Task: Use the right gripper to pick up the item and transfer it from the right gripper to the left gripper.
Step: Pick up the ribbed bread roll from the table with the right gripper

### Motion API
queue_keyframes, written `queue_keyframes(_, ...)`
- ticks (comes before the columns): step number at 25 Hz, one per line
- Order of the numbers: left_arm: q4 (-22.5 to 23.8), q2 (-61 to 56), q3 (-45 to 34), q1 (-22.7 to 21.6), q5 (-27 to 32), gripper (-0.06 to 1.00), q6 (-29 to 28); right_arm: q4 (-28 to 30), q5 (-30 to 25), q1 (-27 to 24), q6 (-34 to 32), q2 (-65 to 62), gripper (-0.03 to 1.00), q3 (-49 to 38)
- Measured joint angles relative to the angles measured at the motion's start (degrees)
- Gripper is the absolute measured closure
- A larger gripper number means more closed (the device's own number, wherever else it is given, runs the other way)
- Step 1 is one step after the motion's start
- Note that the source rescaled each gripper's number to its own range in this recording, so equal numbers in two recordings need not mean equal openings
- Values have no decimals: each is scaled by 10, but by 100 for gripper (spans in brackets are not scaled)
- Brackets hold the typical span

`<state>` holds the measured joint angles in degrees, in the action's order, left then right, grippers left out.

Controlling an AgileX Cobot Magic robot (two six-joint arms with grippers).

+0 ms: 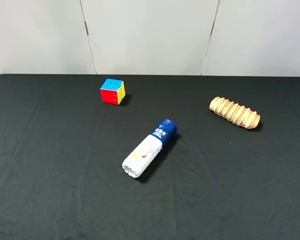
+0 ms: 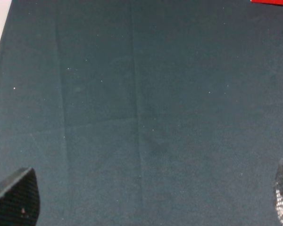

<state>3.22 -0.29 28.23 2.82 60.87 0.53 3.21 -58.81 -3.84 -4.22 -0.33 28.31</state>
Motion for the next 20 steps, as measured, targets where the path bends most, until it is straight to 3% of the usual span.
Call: queue_keyframes(20,0,0,0,0,0,-4,0,-5,0,0,0,0,-3,0)
